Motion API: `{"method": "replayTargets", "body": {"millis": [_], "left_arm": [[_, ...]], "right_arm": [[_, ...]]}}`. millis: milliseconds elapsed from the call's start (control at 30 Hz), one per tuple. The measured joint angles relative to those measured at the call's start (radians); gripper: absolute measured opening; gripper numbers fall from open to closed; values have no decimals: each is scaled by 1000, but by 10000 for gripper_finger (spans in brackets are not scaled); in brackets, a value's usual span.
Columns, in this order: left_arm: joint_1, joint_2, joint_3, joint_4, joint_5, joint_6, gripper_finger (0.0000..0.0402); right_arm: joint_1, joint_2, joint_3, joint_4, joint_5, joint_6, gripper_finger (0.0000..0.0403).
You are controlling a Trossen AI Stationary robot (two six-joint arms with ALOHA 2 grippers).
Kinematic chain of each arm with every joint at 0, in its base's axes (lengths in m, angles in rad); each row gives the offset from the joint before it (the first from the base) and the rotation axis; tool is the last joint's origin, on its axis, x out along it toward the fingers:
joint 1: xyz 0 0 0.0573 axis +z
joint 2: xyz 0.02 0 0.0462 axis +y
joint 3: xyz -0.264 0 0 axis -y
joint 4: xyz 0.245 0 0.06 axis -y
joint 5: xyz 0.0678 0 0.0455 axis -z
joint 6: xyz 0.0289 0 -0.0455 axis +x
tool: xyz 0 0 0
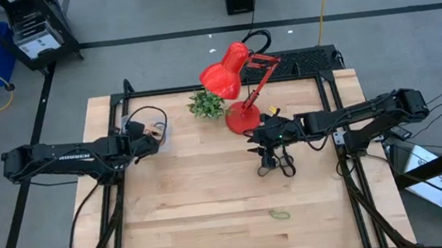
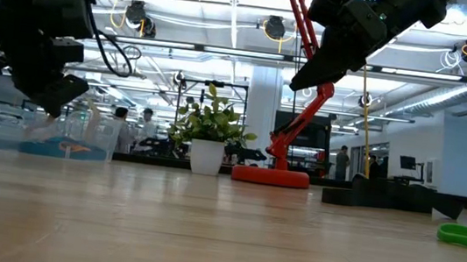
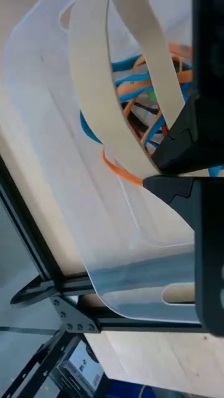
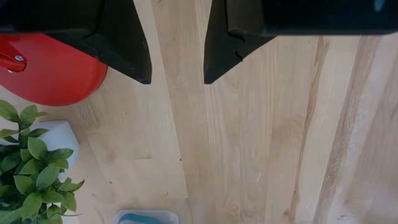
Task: Pick and place rubber bands into bin
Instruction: Put the brown rubber band into the transparent bin
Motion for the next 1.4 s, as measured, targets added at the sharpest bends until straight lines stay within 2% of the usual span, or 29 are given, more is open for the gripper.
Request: {"method": "replayTargets", "body": {"millis": [300, 633, 1000, 1233, 1400], "left_arm": [[0, 0, 0, 4, 0, 31, 75], [0, 0, 0, 7, 1, 13, 130], [0, -2, 8, 4, 7, 13, 219], [0, -2, 79, -1, 263, 138, 236], [0, -3, 154, -12, 306, 164, 232]], "right_arm": [[0, 0, 0, 0, 0, 0, 141], [0, 0, 0, -1, 0, 0, 141], [0, 0, 0, -1, 0, 0, 139], [0, 0, 0, -1, 0, -1, 139], [-1, 0, 0, -1, 0, -14, 138]]}}
